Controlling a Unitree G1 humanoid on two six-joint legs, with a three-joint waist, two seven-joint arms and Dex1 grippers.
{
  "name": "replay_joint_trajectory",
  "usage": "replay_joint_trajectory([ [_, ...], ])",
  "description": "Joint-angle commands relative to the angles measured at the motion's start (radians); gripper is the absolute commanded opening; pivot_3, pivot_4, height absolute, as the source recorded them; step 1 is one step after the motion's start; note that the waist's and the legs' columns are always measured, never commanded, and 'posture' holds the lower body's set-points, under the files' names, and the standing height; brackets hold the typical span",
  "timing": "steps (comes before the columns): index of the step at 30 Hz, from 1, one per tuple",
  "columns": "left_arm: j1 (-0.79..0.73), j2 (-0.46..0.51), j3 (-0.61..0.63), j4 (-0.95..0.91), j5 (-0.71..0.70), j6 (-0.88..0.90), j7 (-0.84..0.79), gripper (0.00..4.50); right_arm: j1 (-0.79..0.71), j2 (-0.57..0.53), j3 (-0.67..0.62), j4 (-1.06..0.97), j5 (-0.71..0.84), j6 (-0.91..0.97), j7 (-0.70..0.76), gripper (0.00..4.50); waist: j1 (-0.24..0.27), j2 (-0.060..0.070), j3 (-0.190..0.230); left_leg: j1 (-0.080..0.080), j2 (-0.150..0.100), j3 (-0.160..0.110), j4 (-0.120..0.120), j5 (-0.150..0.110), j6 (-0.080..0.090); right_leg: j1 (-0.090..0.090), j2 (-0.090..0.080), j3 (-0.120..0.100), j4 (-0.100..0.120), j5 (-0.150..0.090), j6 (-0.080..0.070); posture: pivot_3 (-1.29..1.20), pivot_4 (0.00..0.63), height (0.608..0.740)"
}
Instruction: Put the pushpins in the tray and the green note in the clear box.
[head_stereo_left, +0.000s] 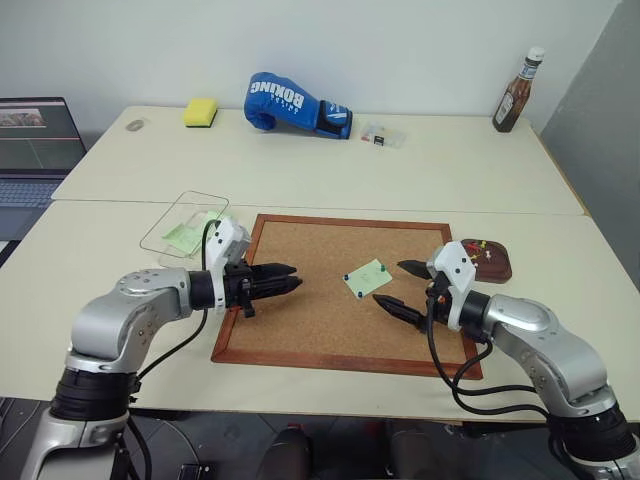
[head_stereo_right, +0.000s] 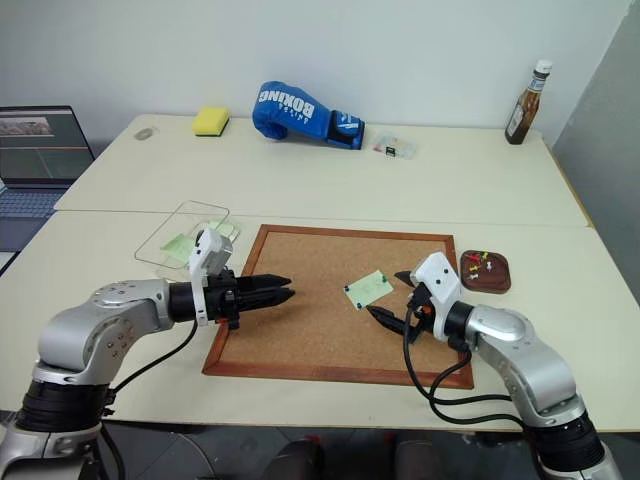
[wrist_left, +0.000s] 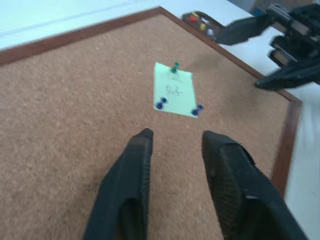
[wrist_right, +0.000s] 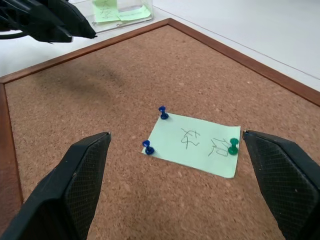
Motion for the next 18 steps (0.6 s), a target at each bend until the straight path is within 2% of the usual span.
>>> replay_joint_trajectory([
  [1,0.035,-0.044,-0.033,-0.065,0.051,-0.078,0.057,0.55,-0.037,0.041,0.008,0.034,-0.043,-0.062,-0.029,4.50,-0.001,0.000,0.000,0.000,0.000,0.000,0.000,0.000,0.000,0.000,0.000,0.000,0.000,0.000,0.000,0.00,0.150,0.740],
  [4,0.068,-0.069,-0.051,-0.075,0.073,-0.106,0.080,0.05,-0.053,0.064,0.012,0.069,-0.068,-0.088,-0.038,4.50,0.000,0.000,0.000,0.001,0.000,0.000,0.000,0.000,0.000,0.000,0.000,0.000,0.000,0.000,0.000,0.00,0.150,0.740],
  [5,0.078,-0.075,-0.057,-0.074,0.085,-0.118,0.087,0.01,-0.058,0.074,0.010,0.079,-0.072,-0.093,-0.042,4.50,0.000,0.000,0.000,0.000,0.000,0.000,0.000,0.000,0.000,0.000,0.000,0.000,0.000,0.000,0.000,0.00,0.150,0.740],
  [10,0.096,-0.097,-0.076,-0.073,0.120,-0.140,0.127,0.01,-0.071,0.103,0.009,0.108,-0.086,-0.109,-0.047,4.50,0.000,0.000,0.000,0.000,0.000,0.000,0.000,0.000,0.000,0.000,0.000,0.000,0.001,0.000,0.000,0.00,0.150,0.740],
  [13,0.098,-0.102,-0.140,-0.003,0.212,-0.178,0.160,0.01,-0.085,0.124,0.020,0.154,-0.107,-0.128,-0.053,4.50,0.000,0.000,0.000,0.001,0.000,0.000,0.000,0.000,0.000,0.000,0.000,0.000,0.001,0.000,0.000,0.00,0.150,0.740],
  [18,0.129,-0.114,-0.192,0.044,0.264,-0.193,0.173,0.01,-0.099,0.160,0.017,0.206,-0.119,-0.137,-0.063,4.50,0.000,0.001,-0.001,0.001,0.000,0.000,0.000,0.000,0.000,0.000,0.000,0.000,0.001,0.000,0.000,0.00,0.150,0.740],
])
